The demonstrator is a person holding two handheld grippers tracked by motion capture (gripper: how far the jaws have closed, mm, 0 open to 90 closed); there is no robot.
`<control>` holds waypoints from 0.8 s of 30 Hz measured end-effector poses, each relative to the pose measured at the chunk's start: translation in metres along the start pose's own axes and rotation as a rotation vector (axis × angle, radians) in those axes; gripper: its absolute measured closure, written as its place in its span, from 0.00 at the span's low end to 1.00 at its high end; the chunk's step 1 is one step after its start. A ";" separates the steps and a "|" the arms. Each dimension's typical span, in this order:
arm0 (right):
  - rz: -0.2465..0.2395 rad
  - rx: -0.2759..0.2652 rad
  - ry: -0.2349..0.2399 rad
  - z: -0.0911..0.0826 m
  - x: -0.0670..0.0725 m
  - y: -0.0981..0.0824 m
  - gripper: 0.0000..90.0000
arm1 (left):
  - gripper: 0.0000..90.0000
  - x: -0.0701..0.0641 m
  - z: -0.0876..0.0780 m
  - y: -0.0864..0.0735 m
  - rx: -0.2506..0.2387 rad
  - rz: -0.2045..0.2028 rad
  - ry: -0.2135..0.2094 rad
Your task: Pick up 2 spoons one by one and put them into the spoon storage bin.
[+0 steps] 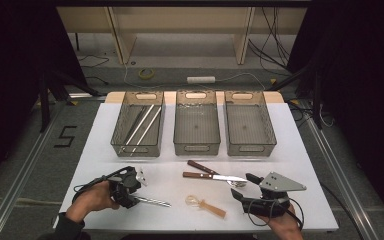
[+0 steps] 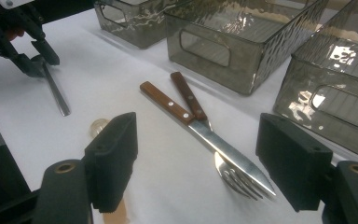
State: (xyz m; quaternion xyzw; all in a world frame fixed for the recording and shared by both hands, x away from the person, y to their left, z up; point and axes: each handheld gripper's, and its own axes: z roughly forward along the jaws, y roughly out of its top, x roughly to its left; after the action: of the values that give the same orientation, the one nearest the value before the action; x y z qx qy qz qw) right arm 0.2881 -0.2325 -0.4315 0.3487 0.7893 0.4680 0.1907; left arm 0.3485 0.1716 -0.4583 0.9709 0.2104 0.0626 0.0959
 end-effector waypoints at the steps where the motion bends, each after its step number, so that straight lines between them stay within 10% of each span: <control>1: 0.001 0.001 0.000 0.000 0.000 0.000 0.34 | 0.67 0.000 0.001 0.000 0.005 0.016 0.004; 24: -0.002 0.004 0.001 0.000 0.000 0.000 0.34 | 0.89 -0.006 0.002 0.006 -0.002 0.134 0.024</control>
State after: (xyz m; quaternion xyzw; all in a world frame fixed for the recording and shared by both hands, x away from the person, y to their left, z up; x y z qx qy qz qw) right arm 0.2881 -0.2323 -0.4317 0.3480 0.7907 0.4664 0.1899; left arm 0.3460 0.1638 -0.4598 0.9819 0.1461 0.0808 0.0899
